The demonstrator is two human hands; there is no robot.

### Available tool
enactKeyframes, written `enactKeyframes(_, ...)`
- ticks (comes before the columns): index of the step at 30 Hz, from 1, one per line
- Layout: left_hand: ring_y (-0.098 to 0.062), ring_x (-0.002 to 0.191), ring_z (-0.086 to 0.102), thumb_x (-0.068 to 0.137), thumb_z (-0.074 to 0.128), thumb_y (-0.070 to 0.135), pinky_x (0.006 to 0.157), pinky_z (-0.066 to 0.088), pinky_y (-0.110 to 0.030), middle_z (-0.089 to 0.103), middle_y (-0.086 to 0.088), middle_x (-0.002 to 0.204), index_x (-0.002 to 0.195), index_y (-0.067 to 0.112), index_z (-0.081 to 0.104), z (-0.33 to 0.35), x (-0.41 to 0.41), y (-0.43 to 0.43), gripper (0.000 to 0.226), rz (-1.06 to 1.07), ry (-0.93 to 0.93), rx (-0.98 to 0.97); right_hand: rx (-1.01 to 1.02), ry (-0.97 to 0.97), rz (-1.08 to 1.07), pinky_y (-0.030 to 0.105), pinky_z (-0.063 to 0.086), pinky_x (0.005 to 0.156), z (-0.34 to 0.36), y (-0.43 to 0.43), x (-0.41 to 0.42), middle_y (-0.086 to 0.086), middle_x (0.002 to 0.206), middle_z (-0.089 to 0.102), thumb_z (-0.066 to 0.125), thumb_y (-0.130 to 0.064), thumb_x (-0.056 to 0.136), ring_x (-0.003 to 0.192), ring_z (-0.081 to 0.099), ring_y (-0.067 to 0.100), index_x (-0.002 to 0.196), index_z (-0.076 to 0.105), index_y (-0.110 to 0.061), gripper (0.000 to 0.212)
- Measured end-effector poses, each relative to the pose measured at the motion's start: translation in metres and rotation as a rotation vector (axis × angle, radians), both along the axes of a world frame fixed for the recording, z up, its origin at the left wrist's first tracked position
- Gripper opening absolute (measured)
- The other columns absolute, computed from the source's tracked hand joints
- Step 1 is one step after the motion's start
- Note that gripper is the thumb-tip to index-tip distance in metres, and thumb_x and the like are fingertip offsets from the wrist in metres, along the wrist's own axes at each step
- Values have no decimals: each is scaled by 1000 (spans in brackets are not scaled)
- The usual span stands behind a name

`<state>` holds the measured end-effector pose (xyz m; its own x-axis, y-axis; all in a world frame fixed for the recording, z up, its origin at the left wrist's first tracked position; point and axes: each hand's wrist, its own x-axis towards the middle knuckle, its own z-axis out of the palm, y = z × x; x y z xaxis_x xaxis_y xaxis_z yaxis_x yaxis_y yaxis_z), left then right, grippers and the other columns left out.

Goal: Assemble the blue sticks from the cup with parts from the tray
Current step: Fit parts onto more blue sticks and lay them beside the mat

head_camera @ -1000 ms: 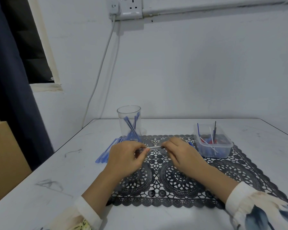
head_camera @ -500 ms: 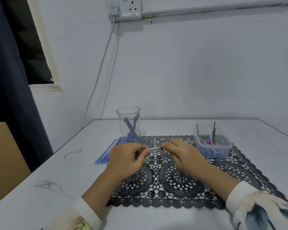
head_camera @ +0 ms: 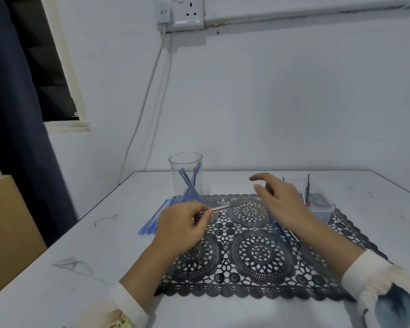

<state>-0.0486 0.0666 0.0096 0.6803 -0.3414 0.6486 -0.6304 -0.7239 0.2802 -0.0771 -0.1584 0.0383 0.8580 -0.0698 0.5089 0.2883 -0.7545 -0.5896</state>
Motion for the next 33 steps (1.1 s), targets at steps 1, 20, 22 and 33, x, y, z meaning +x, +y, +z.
enactKeyframes(1,5,58,47,86,48,44,54,25,-5,67,17,72,89,30,72,0,0,0,29,10,-2,1,14,43,-30,28,32,51,3,-3,1,-2,59,47,40,-17,95,51,45,15,117,56,-26,29)
enactKeyframes(20,10,58,44,89,55,39,56,25,-5,67,17,74,93,30,72,1,2,2,20,55,59,-9,-87,358,-35,12,42,61,-21,1,8,-9,73,67,76,-16,75,68,59,0,81,75,-19,7)
enactKeyframes(22,7,59,46,89,55,39,57,27,-5,67,17,75,93,30,72,1,2,2,20,55,58,-12,-84,403,-40,15,47,68,-25,1,9,-2,85,72,70,-13,81,71,63,3,91,75,-17,12)
enactKeyframes(33,11,57,45,88,56,38,56,26,-5,64,18,71,93,29,72,-1,2,0,19,38,70,-17,-406,363,49,14,39,83,-30,8,7,1,111,68,55,-7,91,99,61,11,113,67,-16,27)
